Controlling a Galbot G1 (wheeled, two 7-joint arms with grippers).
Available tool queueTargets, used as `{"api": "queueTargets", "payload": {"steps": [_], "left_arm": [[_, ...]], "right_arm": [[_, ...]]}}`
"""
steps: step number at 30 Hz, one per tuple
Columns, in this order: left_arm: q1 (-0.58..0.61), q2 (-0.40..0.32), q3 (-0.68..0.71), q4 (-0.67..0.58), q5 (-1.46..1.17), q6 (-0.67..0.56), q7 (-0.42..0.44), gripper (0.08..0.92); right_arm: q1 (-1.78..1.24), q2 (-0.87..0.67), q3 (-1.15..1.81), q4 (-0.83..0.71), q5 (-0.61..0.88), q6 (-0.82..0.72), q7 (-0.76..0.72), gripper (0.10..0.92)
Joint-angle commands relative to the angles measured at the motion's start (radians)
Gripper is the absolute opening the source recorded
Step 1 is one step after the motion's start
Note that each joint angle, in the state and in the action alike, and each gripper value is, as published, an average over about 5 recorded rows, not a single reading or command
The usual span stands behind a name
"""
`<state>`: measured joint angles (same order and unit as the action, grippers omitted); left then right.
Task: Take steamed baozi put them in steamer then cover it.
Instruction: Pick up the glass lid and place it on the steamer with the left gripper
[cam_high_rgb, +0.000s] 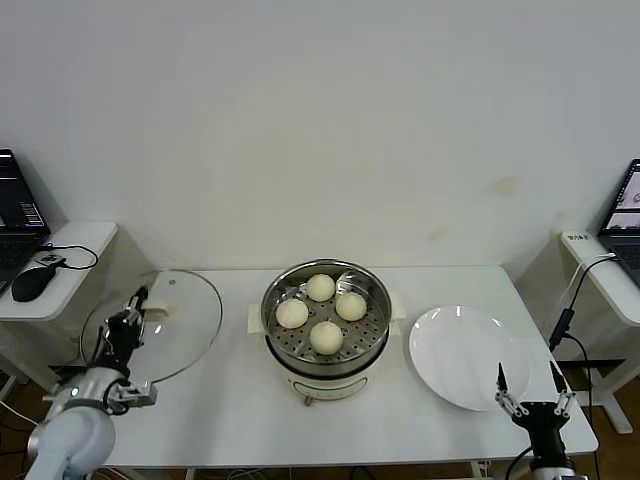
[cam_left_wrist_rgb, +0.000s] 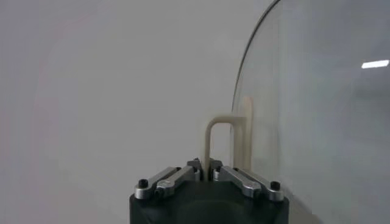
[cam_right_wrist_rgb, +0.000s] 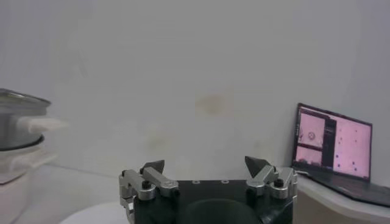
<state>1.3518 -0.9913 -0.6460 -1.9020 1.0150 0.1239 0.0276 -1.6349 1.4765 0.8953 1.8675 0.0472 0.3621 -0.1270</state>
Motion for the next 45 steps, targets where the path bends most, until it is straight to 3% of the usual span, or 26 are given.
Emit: {"api": "queueTargets", "payload": {"steps": [1, 8, 17, 29, 45], "left_arm": [[-0.066, 0.132, 0.129, -0.212, -0.224, 0.199, 0.094, 0.141], [-0.25, 0.133, 0.418, -0.183, -0.168, 0.285, 0.072, 0.141], [-0.446, -0.046, 0.638, -0.142, 0.09, 0.4, 0.221, 0.141], [-0.463, -0.288, 0.714, -0.072, 0.385, 0.393, 0.351, 0.141], [-0.477, -0.419, 0.753, 0.075, 0.422, 0.4, 0.357, 0.141]], "right_arm": [[0.004, 0.025, -0.041, -0.01, -0.097, 0.014, 0.013, 0.823], [0.004, 0.064, -0.05, 0.02, -0.227, -0.02, 0.08, 0.822], [0.015, 0.092, -0.055, 0.033, -0.356, -0.079, 0.163, 0.822], [0.033, 0.101, -0.086, 0.013, -0.435, -0.101, 0.195, 0.823], [0.034, 0.101, -0.114, -0.014, -0.451, -0.097, 0.196, 0.823]]}}
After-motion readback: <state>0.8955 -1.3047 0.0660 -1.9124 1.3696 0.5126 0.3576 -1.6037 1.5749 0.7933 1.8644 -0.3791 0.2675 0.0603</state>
